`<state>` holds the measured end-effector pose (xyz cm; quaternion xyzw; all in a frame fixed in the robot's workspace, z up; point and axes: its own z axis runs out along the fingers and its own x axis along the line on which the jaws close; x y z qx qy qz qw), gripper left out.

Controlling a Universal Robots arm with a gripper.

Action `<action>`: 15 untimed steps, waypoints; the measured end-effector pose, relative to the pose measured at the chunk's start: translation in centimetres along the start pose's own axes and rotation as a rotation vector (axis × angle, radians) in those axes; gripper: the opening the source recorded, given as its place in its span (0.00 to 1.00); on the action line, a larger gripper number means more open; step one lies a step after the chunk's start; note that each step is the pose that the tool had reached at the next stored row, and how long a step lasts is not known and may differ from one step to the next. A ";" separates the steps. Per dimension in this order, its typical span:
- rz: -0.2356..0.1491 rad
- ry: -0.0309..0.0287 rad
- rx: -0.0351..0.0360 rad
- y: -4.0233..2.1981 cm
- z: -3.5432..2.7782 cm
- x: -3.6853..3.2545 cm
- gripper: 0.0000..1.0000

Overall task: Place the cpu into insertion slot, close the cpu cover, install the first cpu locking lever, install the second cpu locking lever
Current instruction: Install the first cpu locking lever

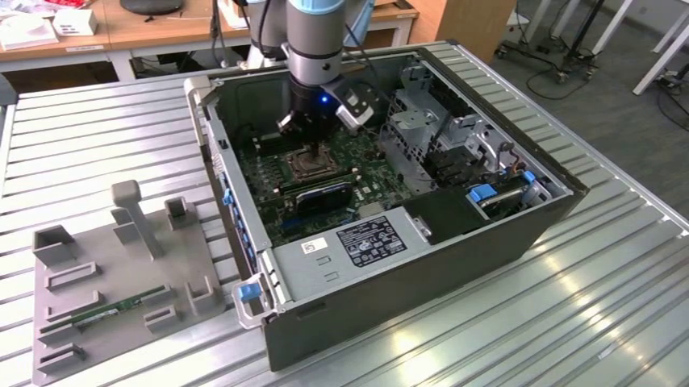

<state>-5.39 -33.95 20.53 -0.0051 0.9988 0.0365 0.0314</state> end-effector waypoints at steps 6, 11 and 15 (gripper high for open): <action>-0.001 0.0005 0.0205 0.00 0.00 0.02 0.11; -0.001 0.0005 0.0210 0.01 0.02 0.39 0.11; -0.001 0.0006 0.0219 -0.01 -0.07 0.41 0.11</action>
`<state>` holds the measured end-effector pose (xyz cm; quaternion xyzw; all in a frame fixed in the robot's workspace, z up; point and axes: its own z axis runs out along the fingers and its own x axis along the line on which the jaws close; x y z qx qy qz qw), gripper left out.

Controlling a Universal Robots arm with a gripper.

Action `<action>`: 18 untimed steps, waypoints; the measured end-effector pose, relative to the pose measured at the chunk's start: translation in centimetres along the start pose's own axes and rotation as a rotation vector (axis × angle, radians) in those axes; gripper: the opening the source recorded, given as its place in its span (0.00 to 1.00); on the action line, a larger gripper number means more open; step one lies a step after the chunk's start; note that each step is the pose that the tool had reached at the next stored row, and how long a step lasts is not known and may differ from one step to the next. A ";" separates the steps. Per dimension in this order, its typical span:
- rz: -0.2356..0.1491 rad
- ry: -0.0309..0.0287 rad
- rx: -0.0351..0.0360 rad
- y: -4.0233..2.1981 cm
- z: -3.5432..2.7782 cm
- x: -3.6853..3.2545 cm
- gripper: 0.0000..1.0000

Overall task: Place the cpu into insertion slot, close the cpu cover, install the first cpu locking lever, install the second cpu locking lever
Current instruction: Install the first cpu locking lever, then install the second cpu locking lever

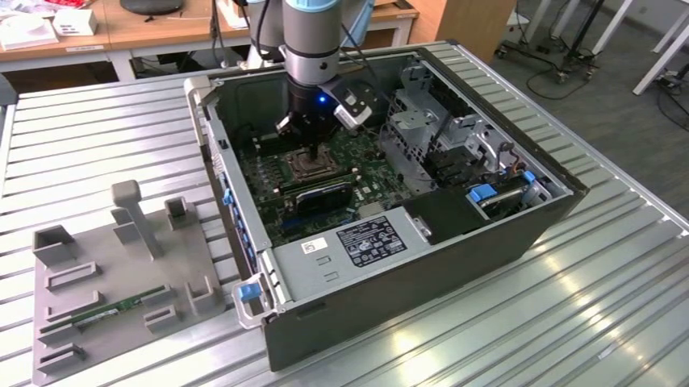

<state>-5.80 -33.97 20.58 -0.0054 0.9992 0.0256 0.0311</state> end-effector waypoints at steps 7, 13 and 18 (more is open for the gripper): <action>0.000 -0.0003 -0.0004 -0.28 -0.94 -0.06 0.11; 0.000 -0.0002 -0.0002 -0.82 -1.05 -0.06 0.11; 0.000 -0.0001 -0.0002 -0.90 -1.05 -0.06 0.11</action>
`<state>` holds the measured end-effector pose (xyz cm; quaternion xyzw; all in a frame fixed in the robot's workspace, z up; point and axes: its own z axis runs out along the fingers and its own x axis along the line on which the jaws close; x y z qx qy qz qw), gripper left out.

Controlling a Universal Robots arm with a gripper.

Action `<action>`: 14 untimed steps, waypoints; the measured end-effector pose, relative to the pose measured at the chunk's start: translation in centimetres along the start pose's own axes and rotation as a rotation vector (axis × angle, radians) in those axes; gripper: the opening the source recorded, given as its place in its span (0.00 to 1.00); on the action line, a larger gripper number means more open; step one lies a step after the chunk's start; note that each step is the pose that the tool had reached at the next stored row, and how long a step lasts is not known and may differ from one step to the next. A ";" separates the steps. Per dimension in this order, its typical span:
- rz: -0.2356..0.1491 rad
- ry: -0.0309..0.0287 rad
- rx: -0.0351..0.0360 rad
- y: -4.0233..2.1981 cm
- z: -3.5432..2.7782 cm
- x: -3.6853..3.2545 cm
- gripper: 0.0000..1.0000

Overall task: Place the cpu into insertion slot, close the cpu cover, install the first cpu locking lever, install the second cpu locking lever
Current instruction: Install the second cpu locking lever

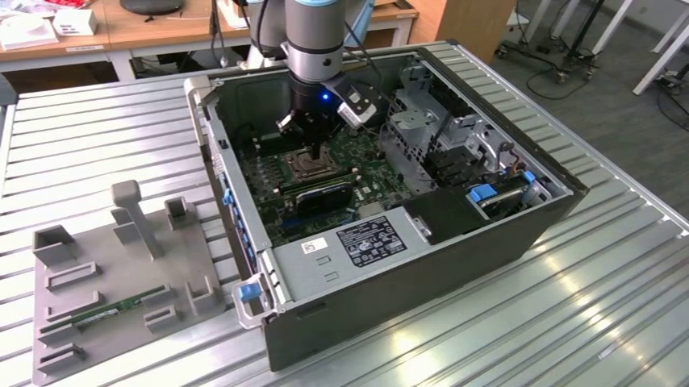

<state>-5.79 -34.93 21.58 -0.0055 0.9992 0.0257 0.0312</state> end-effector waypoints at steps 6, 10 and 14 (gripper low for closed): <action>0.000 0.0000 0.0000 -0.01 -0.01 0.00 0.11; 0.000 -0.0002 -0.0003 0.01 -0.34 -0.02 0.11; 0.000 -0.0001 -0.0012 0.06 -1.28 -0.08 0.11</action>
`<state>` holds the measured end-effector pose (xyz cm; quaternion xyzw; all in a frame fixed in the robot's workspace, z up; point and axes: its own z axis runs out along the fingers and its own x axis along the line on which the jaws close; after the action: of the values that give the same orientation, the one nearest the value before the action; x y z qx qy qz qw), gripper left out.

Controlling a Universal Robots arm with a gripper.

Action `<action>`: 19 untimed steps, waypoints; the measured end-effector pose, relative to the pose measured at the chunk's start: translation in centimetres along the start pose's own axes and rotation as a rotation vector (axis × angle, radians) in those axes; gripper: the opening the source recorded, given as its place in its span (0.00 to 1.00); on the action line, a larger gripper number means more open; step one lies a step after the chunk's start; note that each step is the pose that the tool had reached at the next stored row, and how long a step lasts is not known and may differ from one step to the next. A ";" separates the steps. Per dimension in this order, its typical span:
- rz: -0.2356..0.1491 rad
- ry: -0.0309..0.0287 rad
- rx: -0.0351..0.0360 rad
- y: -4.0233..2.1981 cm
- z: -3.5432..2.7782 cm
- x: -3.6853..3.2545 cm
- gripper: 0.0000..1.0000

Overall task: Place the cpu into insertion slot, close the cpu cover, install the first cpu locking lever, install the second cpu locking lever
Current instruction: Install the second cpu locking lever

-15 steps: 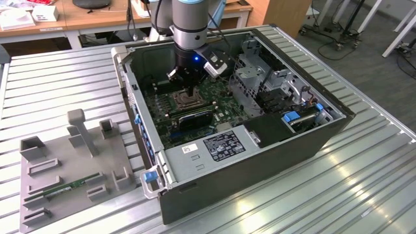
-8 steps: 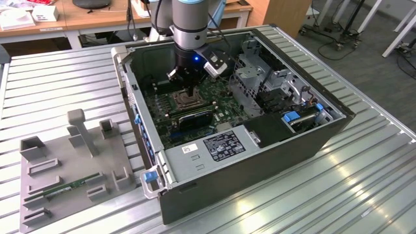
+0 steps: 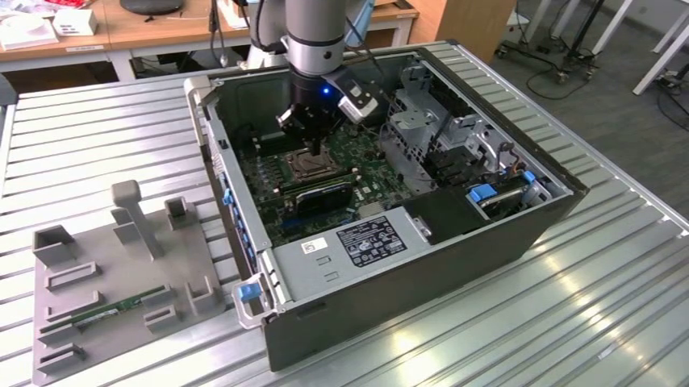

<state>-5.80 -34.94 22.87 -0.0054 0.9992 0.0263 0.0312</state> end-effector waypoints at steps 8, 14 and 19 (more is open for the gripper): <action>0.000 -0.0002 -0.0009 -0.10 -1.28 -0.08 0.11; 0.000 -0.0003 -0.0043 -1.31 -1.37 -0.03 0.11; 0.000 -0.0003 -0.0043 -2.28 -1.43 0.01 0.11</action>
<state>-5.86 -37.29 24.17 -0.0054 0.9991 0.0284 0.0313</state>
